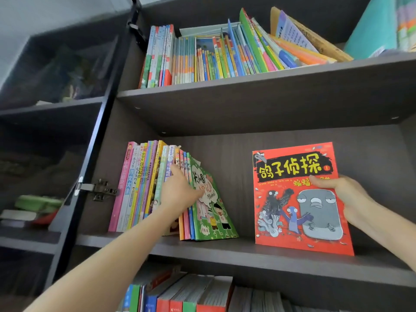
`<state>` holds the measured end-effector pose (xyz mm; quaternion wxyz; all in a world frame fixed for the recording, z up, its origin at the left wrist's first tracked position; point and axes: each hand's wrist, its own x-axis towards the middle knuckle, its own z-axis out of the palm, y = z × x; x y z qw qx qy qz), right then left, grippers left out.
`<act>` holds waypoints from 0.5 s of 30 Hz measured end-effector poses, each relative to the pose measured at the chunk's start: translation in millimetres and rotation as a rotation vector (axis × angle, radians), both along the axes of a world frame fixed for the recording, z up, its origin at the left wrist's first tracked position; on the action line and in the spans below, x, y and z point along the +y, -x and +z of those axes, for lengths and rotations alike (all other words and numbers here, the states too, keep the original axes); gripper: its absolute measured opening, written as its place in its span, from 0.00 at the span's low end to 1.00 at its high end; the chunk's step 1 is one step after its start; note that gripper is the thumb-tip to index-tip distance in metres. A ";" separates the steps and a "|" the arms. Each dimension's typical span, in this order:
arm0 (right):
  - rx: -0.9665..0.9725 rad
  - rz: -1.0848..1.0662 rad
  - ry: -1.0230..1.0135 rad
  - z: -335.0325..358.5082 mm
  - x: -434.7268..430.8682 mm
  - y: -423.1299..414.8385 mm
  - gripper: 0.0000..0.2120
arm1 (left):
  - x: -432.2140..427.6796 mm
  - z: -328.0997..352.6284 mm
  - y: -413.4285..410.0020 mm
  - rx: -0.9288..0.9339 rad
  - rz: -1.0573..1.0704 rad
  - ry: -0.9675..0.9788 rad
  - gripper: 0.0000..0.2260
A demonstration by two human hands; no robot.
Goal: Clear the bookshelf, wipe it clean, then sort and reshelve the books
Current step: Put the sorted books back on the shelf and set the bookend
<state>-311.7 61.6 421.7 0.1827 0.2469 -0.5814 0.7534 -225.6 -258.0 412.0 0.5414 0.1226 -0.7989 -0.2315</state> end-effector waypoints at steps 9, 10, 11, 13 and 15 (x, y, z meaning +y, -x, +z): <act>0.011 0.007 -0.002 -2.6 -2.6 -4.5 0.19 | 4.8 -18.1 5.1 0.170 -0.137 -0.058 0.26; 0.011 0.005 -0.004 -3.0 -3.2 -4.5 0.19 | 4.9 -17.7 5.3 0.182 -0.124 -0.038 0.26; 0.012 0.002 -0.008 -3.3 -3.3 -4.1 0.19 | 3.3 -17.1 7.2 0.183 -0.106 -0.020 0.26; 0.018 -0.001 -0.009 -2.0 -3.1 -2.5 0.19 | -1.4 -14.5 8.6 0.148 -0.059 -0.029 0.25; 0.023 0.001 -0.009 -1.0 -1.9 -1.8 0.19 | -3.7 -13.2 9.0 0.077 0.016 -0.034 0.22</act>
